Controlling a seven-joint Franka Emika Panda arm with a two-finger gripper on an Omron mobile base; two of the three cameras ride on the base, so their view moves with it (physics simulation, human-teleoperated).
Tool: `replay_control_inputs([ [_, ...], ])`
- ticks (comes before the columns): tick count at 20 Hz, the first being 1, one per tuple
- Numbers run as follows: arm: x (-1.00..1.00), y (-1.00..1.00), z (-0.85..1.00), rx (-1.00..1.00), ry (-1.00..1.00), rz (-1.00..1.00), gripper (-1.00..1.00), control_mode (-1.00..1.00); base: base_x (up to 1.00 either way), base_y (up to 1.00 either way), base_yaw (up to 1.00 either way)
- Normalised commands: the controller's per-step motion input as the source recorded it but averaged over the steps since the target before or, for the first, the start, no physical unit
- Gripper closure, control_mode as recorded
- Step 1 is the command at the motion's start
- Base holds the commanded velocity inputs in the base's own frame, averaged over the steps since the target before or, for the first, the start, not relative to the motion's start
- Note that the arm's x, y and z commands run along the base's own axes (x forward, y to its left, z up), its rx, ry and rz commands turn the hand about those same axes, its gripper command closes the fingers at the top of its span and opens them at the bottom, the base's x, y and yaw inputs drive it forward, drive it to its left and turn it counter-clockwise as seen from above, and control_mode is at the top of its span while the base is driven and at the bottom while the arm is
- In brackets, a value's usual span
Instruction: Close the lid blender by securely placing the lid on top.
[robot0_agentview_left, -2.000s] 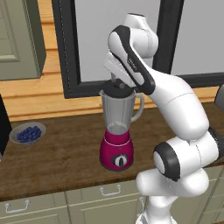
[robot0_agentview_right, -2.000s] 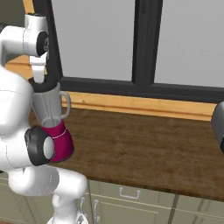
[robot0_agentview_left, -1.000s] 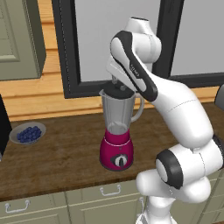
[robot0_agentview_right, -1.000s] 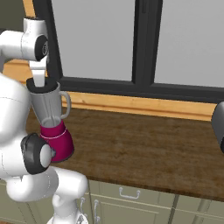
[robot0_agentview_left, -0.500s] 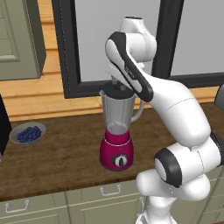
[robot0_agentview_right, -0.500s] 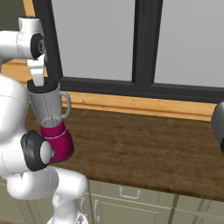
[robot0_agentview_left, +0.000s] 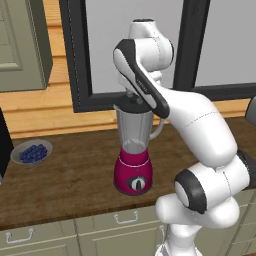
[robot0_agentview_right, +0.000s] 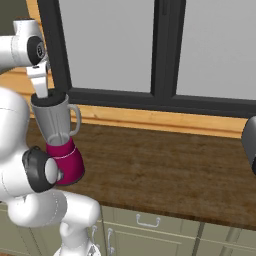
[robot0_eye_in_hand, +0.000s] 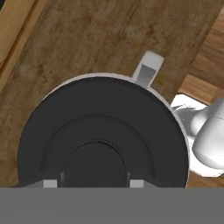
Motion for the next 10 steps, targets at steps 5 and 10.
replay_control_inputs([
  [5,-0.22,0.0,-0.05,0.03,-0.1,0.0,-1.0,-1.0,0.0,0.0,0.0],
  [10,-0.13,0.0,0.0,0.05,-0.05,0.0,-1.0,-1.0,0.0,0.0,0.0],
])
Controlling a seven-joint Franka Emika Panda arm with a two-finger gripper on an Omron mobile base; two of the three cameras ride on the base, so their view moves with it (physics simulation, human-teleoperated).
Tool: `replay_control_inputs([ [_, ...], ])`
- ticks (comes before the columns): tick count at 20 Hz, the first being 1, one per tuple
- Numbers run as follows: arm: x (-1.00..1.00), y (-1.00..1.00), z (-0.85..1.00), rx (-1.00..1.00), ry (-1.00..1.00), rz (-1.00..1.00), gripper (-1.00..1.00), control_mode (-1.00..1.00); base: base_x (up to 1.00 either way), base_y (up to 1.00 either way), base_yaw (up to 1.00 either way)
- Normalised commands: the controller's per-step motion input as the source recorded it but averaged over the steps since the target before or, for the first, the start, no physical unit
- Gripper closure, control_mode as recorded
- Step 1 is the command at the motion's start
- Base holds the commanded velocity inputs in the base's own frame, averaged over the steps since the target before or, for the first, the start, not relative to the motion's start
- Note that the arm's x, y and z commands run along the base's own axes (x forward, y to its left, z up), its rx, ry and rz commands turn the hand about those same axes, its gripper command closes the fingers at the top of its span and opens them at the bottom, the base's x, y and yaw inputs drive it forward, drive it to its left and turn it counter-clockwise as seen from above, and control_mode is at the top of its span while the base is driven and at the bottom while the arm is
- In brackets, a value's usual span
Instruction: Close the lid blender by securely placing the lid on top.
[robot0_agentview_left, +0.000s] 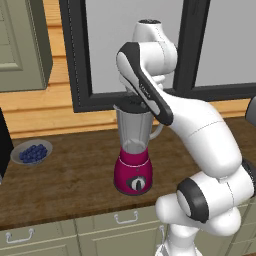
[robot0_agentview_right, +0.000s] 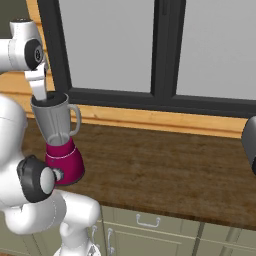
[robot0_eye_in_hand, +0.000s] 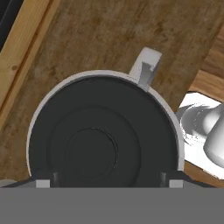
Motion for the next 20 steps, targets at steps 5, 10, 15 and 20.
replay_control_inputs([
  [5,-0.02,0.0,0.0,0.01,0.0,0.0,-1.0,-1.0,0.0,0.0,0.0],
  [10,-0.11,0.0,0.41,0.0,0.0,0.0,-1.0,-1.0,0.0,0.0,0.0],
  [15,-0.7,-0.06,0.49,0.0,-0.08,0.0,-1.0,-1.0,0.0,0.0,0.0],
  [20,-0.93,-0.32,0.01,0.03,-0.18,0.0,-1.0,-1.0,0.0,0.0,0.0],
])
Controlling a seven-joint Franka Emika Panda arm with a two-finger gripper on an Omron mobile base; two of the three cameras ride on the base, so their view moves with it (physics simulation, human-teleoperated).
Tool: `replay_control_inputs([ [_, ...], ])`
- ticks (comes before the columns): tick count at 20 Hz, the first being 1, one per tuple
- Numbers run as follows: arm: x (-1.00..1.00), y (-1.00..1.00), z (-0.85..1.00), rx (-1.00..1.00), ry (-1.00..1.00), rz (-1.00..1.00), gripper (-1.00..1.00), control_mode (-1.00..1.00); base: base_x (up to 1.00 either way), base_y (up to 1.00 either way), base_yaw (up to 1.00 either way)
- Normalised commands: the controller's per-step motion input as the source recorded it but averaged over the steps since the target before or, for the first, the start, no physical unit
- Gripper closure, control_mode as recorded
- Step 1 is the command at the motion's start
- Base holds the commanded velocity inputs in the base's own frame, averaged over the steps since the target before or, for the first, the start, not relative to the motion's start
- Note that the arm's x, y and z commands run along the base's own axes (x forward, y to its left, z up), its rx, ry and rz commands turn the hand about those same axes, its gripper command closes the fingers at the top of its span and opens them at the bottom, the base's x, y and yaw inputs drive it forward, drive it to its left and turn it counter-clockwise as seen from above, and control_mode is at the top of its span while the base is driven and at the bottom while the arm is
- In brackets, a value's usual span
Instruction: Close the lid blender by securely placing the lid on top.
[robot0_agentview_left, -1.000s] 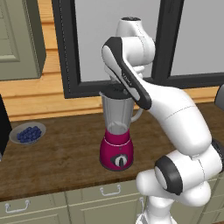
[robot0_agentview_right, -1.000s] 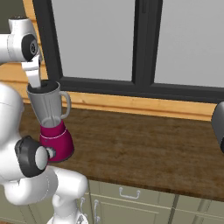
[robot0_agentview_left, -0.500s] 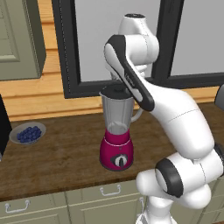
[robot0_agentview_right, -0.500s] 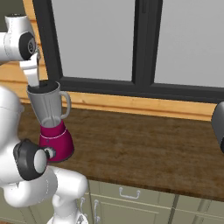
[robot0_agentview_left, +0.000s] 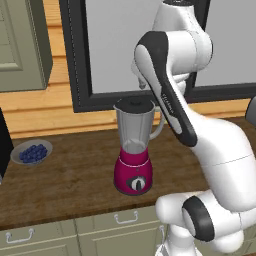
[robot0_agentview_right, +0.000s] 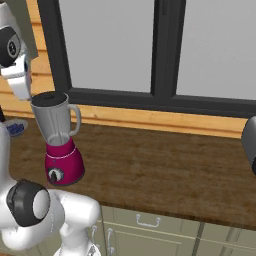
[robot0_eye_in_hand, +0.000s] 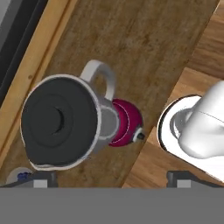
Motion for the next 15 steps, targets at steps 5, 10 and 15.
replay_control_inputs([
  [5,-0.71,-0.4,-0.01,0.06,-0.24,0.0,-1.0,-1.0,0.0,0.0,0.0],
  [10,-0.42,-0.44,0.0,0.03,-0.22,0.03,-1.0,-1.0,0.0,0.0,0.0],
  [15,-0.26,-0.53,0.0,0.01,-0.2,0.04,-1.0,-1.0,0.0,0.0,0.0],
])
